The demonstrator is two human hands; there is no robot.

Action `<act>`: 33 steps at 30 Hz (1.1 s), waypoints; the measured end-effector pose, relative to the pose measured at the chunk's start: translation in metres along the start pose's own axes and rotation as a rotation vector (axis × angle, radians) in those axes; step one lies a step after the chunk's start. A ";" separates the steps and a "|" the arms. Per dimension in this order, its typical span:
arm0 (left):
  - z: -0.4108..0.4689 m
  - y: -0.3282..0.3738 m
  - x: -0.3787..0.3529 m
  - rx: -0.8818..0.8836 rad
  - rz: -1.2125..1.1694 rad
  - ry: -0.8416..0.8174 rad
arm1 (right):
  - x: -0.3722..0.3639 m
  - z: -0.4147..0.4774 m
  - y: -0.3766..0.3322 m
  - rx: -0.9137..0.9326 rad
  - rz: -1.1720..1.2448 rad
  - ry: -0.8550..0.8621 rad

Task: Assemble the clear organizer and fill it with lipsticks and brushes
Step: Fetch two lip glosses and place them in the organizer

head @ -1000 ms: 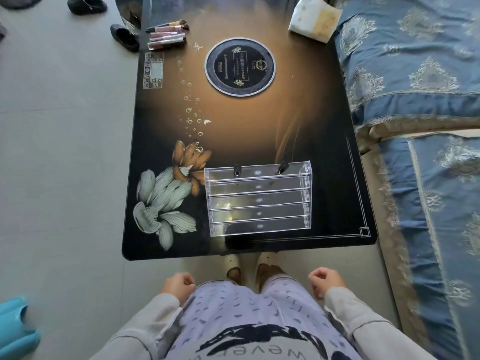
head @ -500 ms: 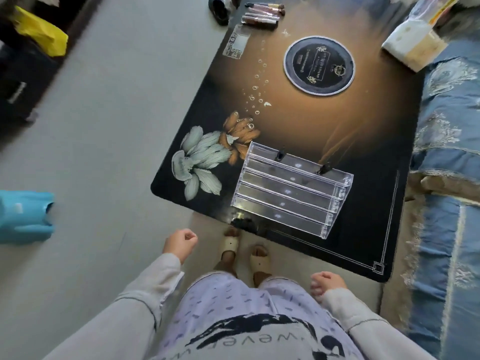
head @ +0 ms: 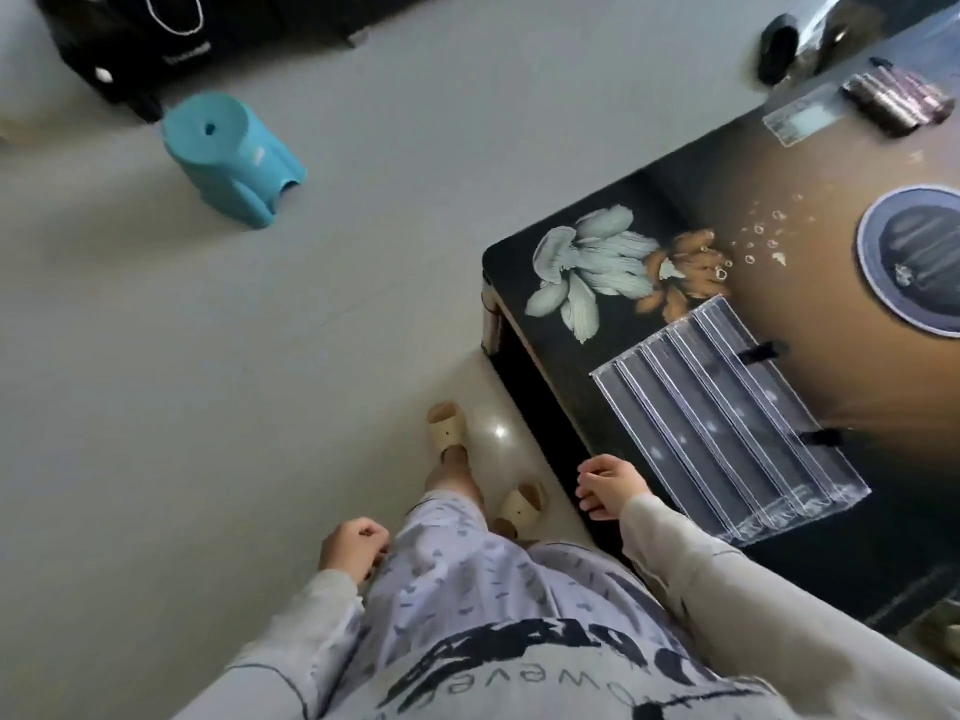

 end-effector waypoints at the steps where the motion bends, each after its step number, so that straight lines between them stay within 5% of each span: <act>1: -0.002 -0.009 0.008 0.023 -0.031 0.025 | -0.006 0.000 -0.015 0.026 -0.028 -0.019; 12: 0.044 -0.025 0.095 0.046 -0.111 0.050 | -0.080 0.013 -0.123 0.121 -0.267 -0.076; 25: 0.148 0.117 0.238 -0.055 -0.229 0.036 | -0.096 0.030 -0.150 -0.065 -0.175 0.018; 33: 0.183 0.192 0.234 -0.056 -0.243 -0.002 | -0.089 0.067 -0.213 -0.098 -0.133 0.035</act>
Point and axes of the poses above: each hand's wrist, its own z-axis towards the middle knuckle, its own x-axis out of the back of the hand, y = z × x, the point moved 8 cm from there along z, towards the middle knuckle, and after that the axes turned 8 degrees about -z, right-handed, at the moved point
